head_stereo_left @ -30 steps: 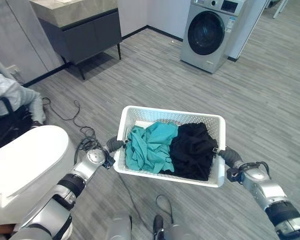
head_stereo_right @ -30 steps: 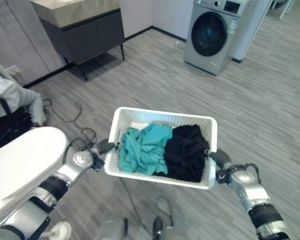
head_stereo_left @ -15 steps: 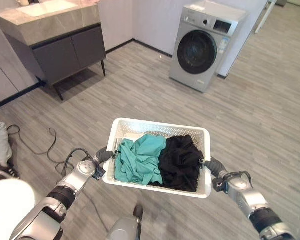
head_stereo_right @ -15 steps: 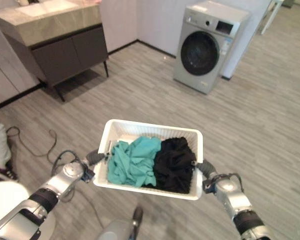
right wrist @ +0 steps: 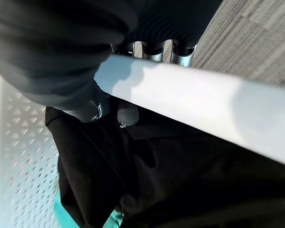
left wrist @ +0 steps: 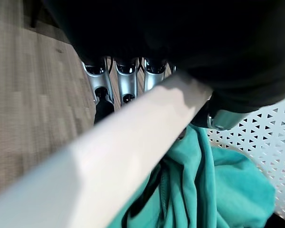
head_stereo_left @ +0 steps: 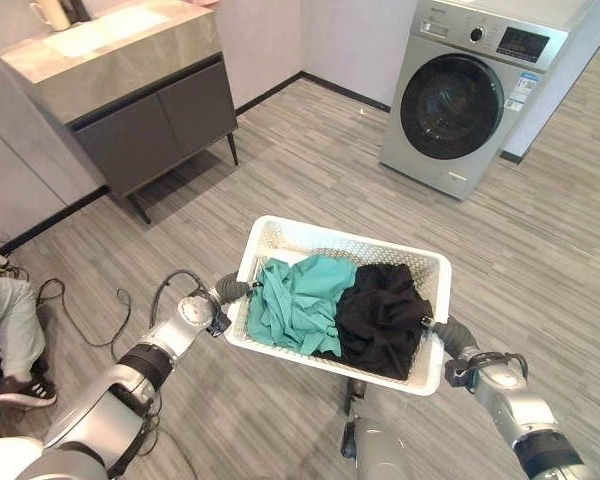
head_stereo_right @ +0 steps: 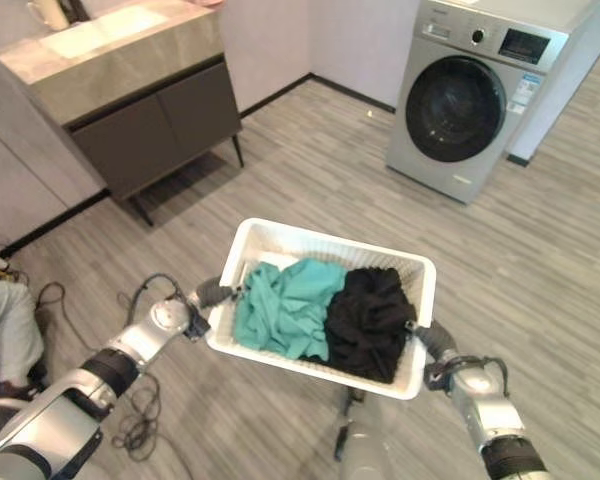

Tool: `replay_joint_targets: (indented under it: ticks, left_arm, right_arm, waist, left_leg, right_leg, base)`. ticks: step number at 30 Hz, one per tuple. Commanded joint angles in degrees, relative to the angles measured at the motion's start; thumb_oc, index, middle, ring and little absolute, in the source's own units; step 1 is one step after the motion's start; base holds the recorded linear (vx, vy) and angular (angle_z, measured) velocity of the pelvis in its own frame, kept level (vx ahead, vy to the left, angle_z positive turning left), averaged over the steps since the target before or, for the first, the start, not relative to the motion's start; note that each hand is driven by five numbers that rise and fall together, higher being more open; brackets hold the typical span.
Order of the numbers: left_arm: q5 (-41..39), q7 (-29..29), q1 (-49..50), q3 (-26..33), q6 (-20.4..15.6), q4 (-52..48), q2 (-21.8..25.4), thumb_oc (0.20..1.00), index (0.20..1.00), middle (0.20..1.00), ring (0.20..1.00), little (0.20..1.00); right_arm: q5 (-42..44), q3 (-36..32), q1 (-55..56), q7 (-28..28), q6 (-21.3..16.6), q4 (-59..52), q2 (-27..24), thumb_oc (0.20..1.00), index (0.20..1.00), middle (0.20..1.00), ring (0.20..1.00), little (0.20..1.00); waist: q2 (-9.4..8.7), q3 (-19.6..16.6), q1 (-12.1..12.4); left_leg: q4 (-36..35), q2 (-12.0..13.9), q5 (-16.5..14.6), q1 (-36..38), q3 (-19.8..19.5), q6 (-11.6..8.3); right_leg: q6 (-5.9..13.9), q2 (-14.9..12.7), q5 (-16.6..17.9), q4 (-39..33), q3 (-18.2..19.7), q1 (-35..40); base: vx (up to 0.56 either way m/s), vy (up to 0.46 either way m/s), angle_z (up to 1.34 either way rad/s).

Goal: Grab the laundry basket,head to the washer,open it,put in the laundry and shut it.

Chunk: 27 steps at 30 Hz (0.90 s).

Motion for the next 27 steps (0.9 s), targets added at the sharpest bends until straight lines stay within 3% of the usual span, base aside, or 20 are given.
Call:
replay_joint_targets:
  ticks: [1,2,3,4,5,6,8,9,10,12,13,14,15,17,20,22,24,26,27]
  left_arm:
    - [-0.9,2.0,-5.1,5.1,-4.8,-0.7,5.0,0.2,0.2,0.2,0.2,0.2]
    - [-2.0,2.4,-4.8,5.4,-4.9,-0.3,5.1,0.2,0.2,0.2,0.2,0.2]
    - [-2.7,2.4,-4.7,5.5,-4.7,-0.5,5.2,0.2,0.2,0.2,0.2,0.2]
    - [-2.7,2.4,-4.8,5.4,-4.7,-0.5,5.3,0.2,0.2,0.2,0.2,0.2]
    - [-3.3,2.5,-4.1,5.8,-4.2,-1.5,6.0,0.2,0.2,0.2,0.2,0.2]
    - [-3.5,2.7,-3.5,6.5,-3.7,-1.2,6.7,0.2,0.2,0.2,0.2,0.2]
    - [-3.9,2.8,-3.7,6.4,-3.5,-1.6,7.1,0.2,0.2,0.2,0.2,0.2]
    - [-4.3,2.9,-3.8,6.6,-3.2,-1.5,6.9,0.2,0.2,0.2,0.2,0.2]
    - [-4.3,2.9,-3.8,6.6,-3.2,-1.5,6.9,0.2,0.2,0.2,0.2,0.2]
    - [-5.0,3.0,-2.7,8.0,-3.3,-3.4,7.6,0.2,0.2,0.2,0.2,0.2]
    - [-5.0,3.0,-2.7,8.0,-3.3,-3.4,7.6,0.2,0.2,0.2,0.2,0.2]
    - [-4.9,3.1,-2.6,8.5,-3.4,-3.6,7.6,0.2,0.2,0.2,0.2,0.2]
    - [-4.6,3.1,-2.5,8.5,-3.4,-3.3,7.4,0.2,0.2,0.2,0.2,0.2]
    - [-4.3,2.8,-1.6,8.8,-3.6,-3.3,7.5,0.2,0.2,0.2,0.2,0.2]
    - [-4.4,2.9,-1.2,8.9,-3.9,-3.4,7.3,0.2,0.2,0.2,0.2,0.2]
    - [-4.3,2.7,-0.8,9.0,-4.1,-3.3,7.6,0.2,0.2,0.2,0.2,0.2]
    - [-4.6,2.7,-1.1,8.6,-4.2,-3.5,7.8,0.2,0.2,0.2,0.2,0.2]
    - [-4.2,2.9,-0.4,9.0,-4.4,-3.4,9.1,0.2,0.2,0.2,0.2,0.2]
    - [-4.0,3.1,-1.2,8.4,-4.4,-3.4,9.6,0.2,0.2,0.2,0.2,0.2]
  right_arm:
    - [0.9,-4.7,-1.1,-0.5,-4.4,-2.0,-7.0,0.2,0.2,0.2,0.2,0.2]
    - [1.7,-4.4,-1.5,-0.6,-4.7,-1.2,-7.6,0.2,0.2,0.2,0.2,0.2]
    - [2.6,-4.5,-1.0,-1.0,-4.5,-1.0,-8.3,0.2,0.2,0.2,0.2,0.2]
    - [2.6,-4.5,-1.0,-1.0,-4.5,-1.0,-8.3,0.2,0.2,0.2,0.2,0.2]
    - [3.2,-5.0,-0.4,-1.2,-4.6,-1.3,-8.7,0.2,0.2,0.2,0.2,0.2]
    - [4.0,-4.7,-0.6,-1.6,-4.9,-1.1,-8.7,0.2,0.2,0.2,0.2,0.2]
    - [4.1,-4.9,-0.7,-1.9,-4.7,-1.3,-9.0,0.2,0.2,0.2,0.2,0.2]
    - [4.1,-4.8,-1.1,-2.5,-4.9,-0.4,-9.3,0.2,0.2,0.2,0.2,0.2]
    - [4.1,-4.8,-1.1,-2.5,-4.9,-0.3,-9.3,0.2,0.2,0.2,0.2,0.2]
    - [3.5,-5.1,-0.2,-2.4,-4.7,-0.8,-9.7,0.2,0.2,0.2,0.2,0.2]
    - [3.5,-5.1,-0.2,-2.4,-4.7,-0.8,-9.7,0.2,0.2,0.2,0.2,0.2]
    - [3.3,-5.3,0.3,-2.2,-4.8,-1.0,-9.7,0.2,0.2,0.2,0.2,0.2]
    - [2.4,-5.3,0.5,-2.2,-5.5,-0.8,-9.1,0.2,0.2,0.2,0.2,0.2]
    - [1.9,-5.4,0.4,-2.3,-6.2,0.1,-8.5,0.2,0.2,0.2,0.2,0.2]
    - [1.5,-5.2,0.0,-2.6,-7.0,1.5,-7.2,0.2,0.2,0.2,0.2,0.2]
    - [0.3,-4.3,-1.6,-2.7,-7.0,3.9,-5.9,0.2,0.2,0.2,0.2,0.2]
    - [0.0,-4.2,-1.7,-2.3,-6.9,4.3,-6.0,0.2,0.2,0.2,0.2,0.2]
    - [-0.3,-4.2,-1.8,-1.6,-6.9,5.3,-5.1,0.2,0.2,0.2,0.2,0.2]
    - [-0.8,-4.2,-2.4,-1.5,-6.5,5.7,-4.7,0.2,0.2,0.2,0.2,0.2]
  waist:
    - [-1.95,-4.9,-0.3]
    - [-1.21,-6.0,-1.1]
    - [-1.57,-5.4,-1.3]
    - [-1.76,-5.7,-1.4]
    - [-2.34,-5.0,-1.0]
    - [-3.78,-4.0,0.2]
    - [-3.93,-3.3,0.7]
    - [-4.76,-1.8,2.5]
    - [-4.92,-1.9,2.5]
    - [-4.86,-0.9,5.3]
    - [-5.08,-0.9,5.4]
    - [-4.68,-0.8,6.3]
    - [-4.24,-0.9,7.5]
    - [-3.63,-0.8,8.9]
    - [-3.51,-0.9,9.4]
    - [-2.74,-2.8,10.5]
    - [-3.04,-3.4,10.9]
    - [-4.5,-4.4,11.7]
    - [-3.5,-3.3,10.4]
  left_leg:
    - [3.0,2.5,4.3,-1.6,4.3,-0.35]
    - [13.6,6.6,12.3,-4.8,6.4,-2.12]
    - [22.3,8.9,17.7,-8.3,6.9,-1.83]
    - [22.4,8.7,17.8,-8.8,6.7,-1.81]
    - [30.9,10.3,20.7,-12.2,7.3,-0.5]
    - [42.7,10.3,23.3,-18.7,6.3,0.7]
    - [46.2,10.6,21.7,-21.9,6.8,1.88]
    - [45.4,7.9,17.0,-28.3,7.5,2.85]
    - [45.3,7.7,17.2,-28.4,7.6,2.91]
    - [33.7,4.1,16.3,-34.1,8.9,2.34]
    - [33.3,3.9,16.6,-34.0,9.1,2.39]
    - [23.9,3.0,17.0,-34.5,9.3,2.08]
    - [9.4,1.5,18.7,-32.5,8.4,1.61]
    - [0.1,0.4,20.2,-33.9,6.7,1.24]
    - [-2.9,-0.1,21.1,-34.4,8.3,0.85]
    - [-3.0,0.1,22.0,-32.1,8.3,2.36]
    - [-3.0,-0.4,22.0,-30.7,7.9,3.15]
    - [-0.7,-2.5,19.3,-28.3,7.9,5.47]
    - [-0.4,-2.0,17.5,-25.2,8.1,7.09]
  right_leg:
    - [8.15,-1.9,-2.0,-1.4,3.8,2.5]
    - [6.04,0.6,-3.7,0.7,3.9,4.4]
    - [3.95,2.3,-5.2,1.8,5.3,5.6]
    - [3.96,2.0,-5.1,1.8,5.2,5.3]
    - [1.9,3.7,-6.8,2.5,6.4,7.2]
    - [-0.53,5.7,-8.8,1.9,7.8,10.4]
    - [-1.13,6.7,-9.5,1.5,8.3,11.4]
    - [-1.42,7.3,-10.9,1.4,10.1,14.3]
    - [-1.39,7.2,-10.9,1.4,10.1,14.2]
    - [-0.83,8.1,-13.2,1.8,11.9,17.3]
    - [-0.8,7.9,-13.2,1.8,11.9,17.2]
    - [-0.45,8.7,-14.3,1.8,12.4,18.8]
    - [-0.04,9.1,-15.9,2.5,12.6,20.0]
    - [-0.08,10.1,-18.0,3.1,13.6,22.6]
    - [-0.04,10.5,-20.0,3.8,14.3,25.2]
    - [0.13,10.9,-22.5,8.0,15.8,26.9]
    - [0.96,10.5,-22.6,10.0,16.0,26.8]
    - [5.25,7.8,-14.5,22.6,16.1,23.8]
    - [8.95,5.8,-5.5,37.4,16.0,17.3]
  base:
    - [0.5,-0.305,0.16]
    - [0.47,-0.379,-0.02]
    - [0.46,-0.38,-0.29]
    - [0.27,-0.304,-0.3]
    - [0.41,-0.446,-0.26]
    - [0.49,-0.526,-0.01]
    - [0.32,-0.278,-0.16]
    - [0.22,-0.107,-0.72]
    - [0.43,-0.144,-0.85]
    - [0.34,-0.042,-0.49]
    - [0.32,-0.01,-0.53]
    - [0.43,0.022,-0.61]
    - [0.63,0.029,-0.48]
    - [0.51,0.028,-0.24]
    - [0.36,0.037,-0.46]
    - [0.65,0.125,-0.63]
    - [0.33,0.079,-0.46]
    - [0.42,0.151,-0.15]
    - [0.3,0.154,-0.31]
